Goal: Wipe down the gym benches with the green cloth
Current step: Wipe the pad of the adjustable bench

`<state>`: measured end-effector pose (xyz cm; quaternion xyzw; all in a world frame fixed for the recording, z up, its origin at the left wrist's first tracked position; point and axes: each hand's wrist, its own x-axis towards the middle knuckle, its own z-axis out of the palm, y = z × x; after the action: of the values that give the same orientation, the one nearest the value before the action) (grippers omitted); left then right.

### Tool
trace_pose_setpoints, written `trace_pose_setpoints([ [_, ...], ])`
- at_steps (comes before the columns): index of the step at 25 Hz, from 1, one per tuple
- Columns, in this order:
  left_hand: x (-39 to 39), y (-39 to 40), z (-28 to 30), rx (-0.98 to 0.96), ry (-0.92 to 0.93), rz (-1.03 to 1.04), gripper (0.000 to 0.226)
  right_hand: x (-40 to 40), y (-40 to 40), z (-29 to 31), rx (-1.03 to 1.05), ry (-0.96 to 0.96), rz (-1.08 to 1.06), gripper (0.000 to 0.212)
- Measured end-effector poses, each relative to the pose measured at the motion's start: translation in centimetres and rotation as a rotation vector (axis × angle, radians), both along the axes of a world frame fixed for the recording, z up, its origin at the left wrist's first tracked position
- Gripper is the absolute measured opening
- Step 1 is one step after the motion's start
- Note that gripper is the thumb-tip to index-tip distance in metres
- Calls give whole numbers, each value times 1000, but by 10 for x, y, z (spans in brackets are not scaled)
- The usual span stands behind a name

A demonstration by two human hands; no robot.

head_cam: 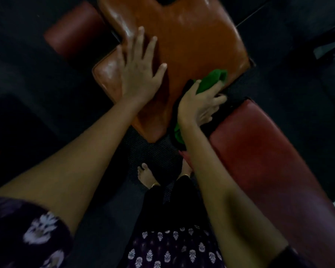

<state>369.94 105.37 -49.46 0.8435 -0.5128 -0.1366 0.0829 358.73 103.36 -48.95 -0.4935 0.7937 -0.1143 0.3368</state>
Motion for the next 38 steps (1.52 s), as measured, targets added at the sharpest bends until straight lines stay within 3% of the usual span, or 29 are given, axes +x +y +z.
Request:
trace_pose_setpoints([
  [2, 17, 35, -6, -39, -60, 80, 67, -1, 10, 7, -92, 62, -16, 52],
  [4, 16, 62, -13, -65, -93, 43, 67, -4, 11, 10, -110, -9, -108, 49],
  [7, 13, 53, -16, -115, -71, 48, 66, 1, 20, 7, -66, 7, -207, 49],
  [12, 15, 61, -27, -235, -77, 57, 63, 9, 120, 25, -64, -19, 334, 50],
  [14, 12, 58, -22, -243, -47, 57, 63, -6, 94, 34, -151, -70, 452, 46],
  [17, 13, 56, -18, -244, -44, 66, 62, -4, 4, 51, -334, 23, 535, 46],
  [21, 14, 65, -21, -208, -3, 59, 62, 17, -37, 38, -173, 427, 767, 67],
  [23, 7, 65, -18, -198, 22, 95, 61, 9, -26, 29, -308, 545, 1047, 67],
  [25, -6, 66, -13, -214, 55, 192, 59, 5, -40, 30, -399, 525, 1341, 63],
  [26, -14, 66, -12, -217, 70, 252, 57, 11, -55, 34, -371, 512, 1355, 61],
  [29, -48, 70, -12, -215, 78, 472, 52, 34, -67, 34, -309, 458, 1109, 61],
  [30, -59, 70, -13, -227, 67, 541, 51, 38, -61, 30, -348, 484, 1148, 60],
  [34, -82, 58, -13, -245, 65, 716, 48, 39, -70, 39, -458, 456, 1712, 65],
  [38, -85, 60, -25, -340, 10, 718, 51, 107, -112, 53, -669, 661, 1909, 61],
])
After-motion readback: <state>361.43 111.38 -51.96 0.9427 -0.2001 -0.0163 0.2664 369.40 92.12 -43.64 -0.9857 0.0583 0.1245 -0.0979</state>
